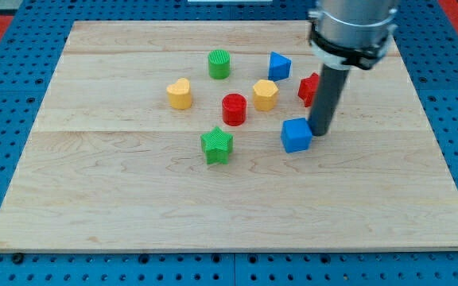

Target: Move the red star to the top right

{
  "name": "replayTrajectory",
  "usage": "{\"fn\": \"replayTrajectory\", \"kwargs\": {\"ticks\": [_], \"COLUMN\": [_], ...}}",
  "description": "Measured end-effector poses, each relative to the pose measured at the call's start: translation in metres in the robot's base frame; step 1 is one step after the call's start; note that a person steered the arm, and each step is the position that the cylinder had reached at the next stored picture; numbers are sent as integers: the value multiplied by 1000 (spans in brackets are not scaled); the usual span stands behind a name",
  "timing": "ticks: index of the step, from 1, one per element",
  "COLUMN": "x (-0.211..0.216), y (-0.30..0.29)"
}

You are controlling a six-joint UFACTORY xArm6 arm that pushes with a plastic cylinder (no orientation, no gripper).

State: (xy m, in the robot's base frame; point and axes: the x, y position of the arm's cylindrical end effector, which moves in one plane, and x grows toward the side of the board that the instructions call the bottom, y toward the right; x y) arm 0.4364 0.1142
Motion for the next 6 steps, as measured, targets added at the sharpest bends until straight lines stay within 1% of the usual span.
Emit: {"fn": "replayTrajectory", "kwargs": {"ticks": [2, 6], "x": [-60, -167], "y": [18, 18]}}
